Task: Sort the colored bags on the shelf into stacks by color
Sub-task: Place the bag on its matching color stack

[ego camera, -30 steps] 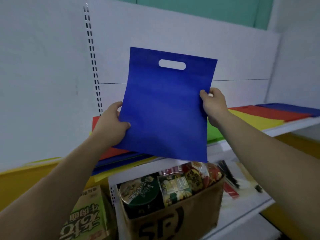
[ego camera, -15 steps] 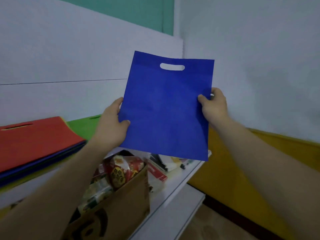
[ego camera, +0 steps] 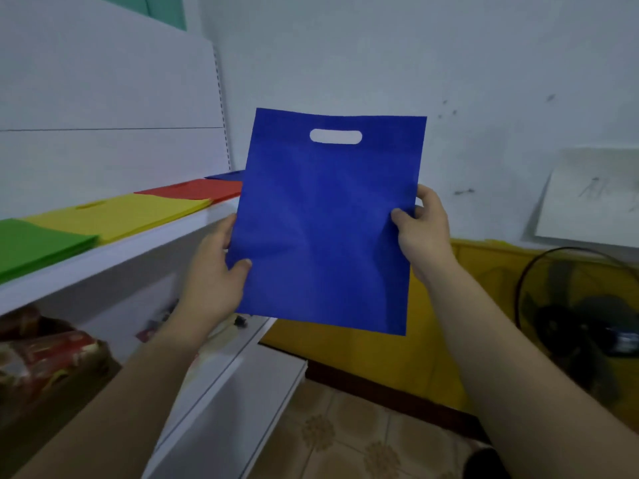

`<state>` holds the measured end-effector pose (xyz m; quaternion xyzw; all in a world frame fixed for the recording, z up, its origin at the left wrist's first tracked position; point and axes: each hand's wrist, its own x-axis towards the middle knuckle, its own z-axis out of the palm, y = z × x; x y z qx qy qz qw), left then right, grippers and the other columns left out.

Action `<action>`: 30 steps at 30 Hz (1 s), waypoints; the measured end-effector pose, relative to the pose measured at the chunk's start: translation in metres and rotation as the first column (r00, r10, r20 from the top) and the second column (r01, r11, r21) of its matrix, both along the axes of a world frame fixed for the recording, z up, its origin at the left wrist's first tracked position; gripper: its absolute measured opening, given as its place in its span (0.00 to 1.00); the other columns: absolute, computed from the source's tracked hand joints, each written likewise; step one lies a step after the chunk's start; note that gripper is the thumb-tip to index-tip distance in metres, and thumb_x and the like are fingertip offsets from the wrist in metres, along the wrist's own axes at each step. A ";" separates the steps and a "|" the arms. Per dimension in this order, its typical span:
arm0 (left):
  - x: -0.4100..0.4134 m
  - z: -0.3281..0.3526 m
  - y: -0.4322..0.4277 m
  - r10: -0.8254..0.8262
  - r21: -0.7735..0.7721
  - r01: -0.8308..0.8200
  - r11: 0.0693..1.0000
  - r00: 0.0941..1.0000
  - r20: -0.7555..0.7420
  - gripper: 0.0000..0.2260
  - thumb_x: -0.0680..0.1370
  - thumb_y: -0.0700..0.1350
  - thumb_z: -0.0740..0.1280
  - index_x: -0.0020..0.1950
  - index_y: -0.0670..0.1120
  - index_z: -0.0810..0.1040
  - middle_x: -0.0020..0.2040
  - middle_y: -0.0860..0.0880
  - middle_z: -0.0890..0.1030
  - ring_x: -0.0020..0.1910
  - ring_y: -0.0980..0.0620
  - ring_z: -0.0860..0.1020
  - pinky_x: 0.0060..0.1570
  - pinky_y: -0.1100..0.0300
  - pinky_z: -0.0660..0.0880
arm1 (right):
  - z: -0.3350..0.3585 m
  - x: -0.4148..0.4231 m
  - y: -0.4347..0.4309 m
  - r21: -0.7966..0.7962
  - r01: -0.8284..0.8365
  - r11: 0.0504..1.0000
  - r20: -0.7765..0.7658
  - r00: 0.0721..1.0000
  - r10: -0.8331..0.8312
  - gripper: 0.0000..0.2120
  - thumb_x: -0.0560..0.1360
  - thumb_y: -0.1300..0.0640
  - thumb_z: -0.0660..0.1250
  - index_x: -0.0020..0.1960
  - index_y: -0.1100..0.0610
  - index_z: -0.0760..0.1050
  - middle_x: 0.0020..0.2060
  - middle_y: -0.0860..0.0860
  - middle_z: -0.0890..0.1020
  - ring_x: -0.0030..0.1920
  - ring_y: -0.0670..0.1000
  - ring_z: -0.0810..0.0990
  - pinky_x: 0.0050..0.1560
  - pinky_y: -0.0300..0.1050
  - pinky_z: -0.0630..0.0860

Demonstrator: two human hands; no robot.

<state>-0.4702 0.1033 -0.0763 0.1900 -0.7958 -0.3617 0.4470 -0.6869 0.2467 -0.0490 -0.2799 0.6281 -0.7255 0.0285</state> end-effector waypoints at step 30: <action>-0.265 0.000 -0.194 -0.116 0.164 0.123 0.979 0.992 -0.050 0.28 0.79 0.33 0.60 0.65 0.65 0.62 0.57 0.62 0.74 0.55 0.63 0.76 0.54 0.64 0.75 | 0.003 -0.257 -0.181 0.029 0.187 0.982 -0.040 0.982 -0.186 0.15 0.81 0.56 0.59 0.66 0.47 0.64 0.54 0.48 0.79 0.51 0.49 0.80 0.50 0.49 0.81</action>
